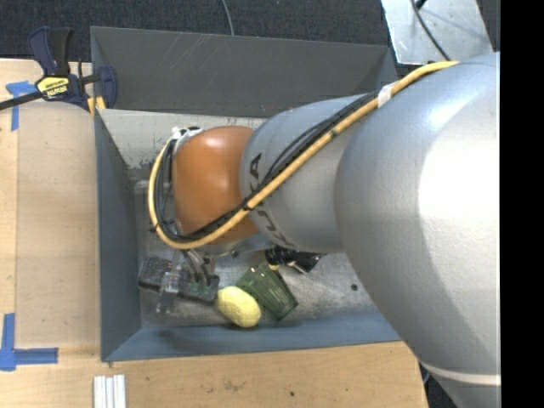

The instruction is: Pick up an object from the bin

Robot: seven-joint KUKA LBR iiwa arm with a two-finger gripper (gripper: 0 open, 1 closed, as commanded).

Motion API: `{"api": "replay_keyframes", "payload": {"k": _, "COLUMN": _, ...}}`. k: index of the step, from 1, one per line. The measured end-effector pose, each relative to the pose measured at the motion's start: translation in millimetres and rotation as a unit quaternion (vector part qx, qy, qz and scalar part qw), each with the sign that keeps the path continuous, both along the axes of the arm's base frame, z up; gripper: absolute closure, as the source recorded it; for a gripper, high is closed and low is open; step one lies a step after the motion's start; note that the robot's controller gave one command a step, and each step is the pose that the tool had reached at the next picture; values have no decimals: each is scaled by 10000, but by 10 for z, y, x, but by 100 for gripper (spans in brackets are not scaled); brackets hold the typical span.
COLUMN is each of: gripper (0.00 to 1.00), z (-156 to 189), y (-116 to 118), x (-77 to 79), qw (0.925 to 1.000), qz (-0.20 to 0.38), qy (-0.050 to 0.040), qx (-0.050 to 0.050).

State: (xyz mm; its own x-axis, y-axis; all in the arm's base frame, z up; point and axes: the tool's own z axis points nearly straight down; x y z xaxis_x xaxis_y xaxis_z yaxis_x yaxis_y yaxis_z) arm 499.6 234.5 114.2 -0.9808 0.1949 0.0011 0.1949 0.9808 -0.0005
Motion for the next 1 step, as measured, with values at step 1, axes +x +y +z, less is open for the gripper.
{"api": "replay_keyframes", "payload": {"k": 1, "gripper": 0, "z": 240, "y": 1, "x": 8, "qw": 10000, "qz": -78, "qy": -24, "qx": 10}}
